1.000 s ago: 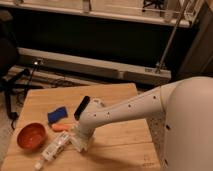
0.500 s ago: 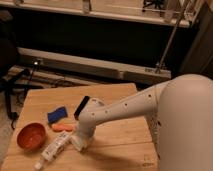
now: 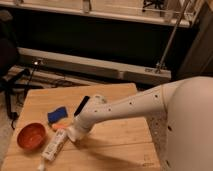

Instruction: Pick up the ceramic cup

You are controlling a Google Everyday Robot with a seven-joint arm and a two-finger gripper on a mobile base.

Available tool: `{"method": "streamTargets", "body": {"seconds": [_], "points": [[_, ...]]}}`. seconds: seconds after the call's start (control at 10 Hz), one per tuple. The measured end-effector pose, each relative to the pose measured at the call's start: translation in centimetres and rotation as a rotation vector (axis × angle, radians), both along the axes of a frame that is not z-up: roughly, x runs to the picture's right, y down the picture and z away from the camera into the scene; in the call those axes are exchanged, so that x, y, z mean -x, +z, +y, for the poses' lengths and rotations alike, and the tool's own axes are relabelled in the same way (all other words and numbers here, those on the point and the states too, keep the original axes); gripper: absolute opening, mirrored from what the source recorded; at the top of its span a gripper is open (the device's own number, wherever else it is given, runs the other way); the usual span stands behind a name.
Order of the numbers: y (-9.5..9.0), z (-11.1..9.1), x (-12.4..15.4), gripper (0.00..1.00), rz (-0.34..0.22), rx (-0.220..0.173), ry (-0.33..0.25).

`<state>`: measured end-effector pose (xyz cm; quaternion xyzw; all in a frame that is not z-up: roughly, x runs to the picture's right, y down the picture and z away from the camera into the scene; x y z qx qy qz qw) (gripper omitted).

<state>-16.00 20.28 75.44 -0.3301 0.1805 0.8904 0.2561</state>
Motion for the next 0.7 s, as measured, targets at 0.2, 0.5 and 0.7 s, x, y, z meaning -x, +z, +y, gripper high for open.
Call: {"method": "streamTargets", "body": {"seconds": [0.2,0.5,0.7], "points": [[-1.8,-3.6,-1.5,0.0,-0.056,-0.084,0.183],[-4.3,-7.2,-5.1,0.0,-0.122,-0.189,0.404],[-5.3,-8.1,-6.3,0.0,-0.144,-0.222,0.467]]}}
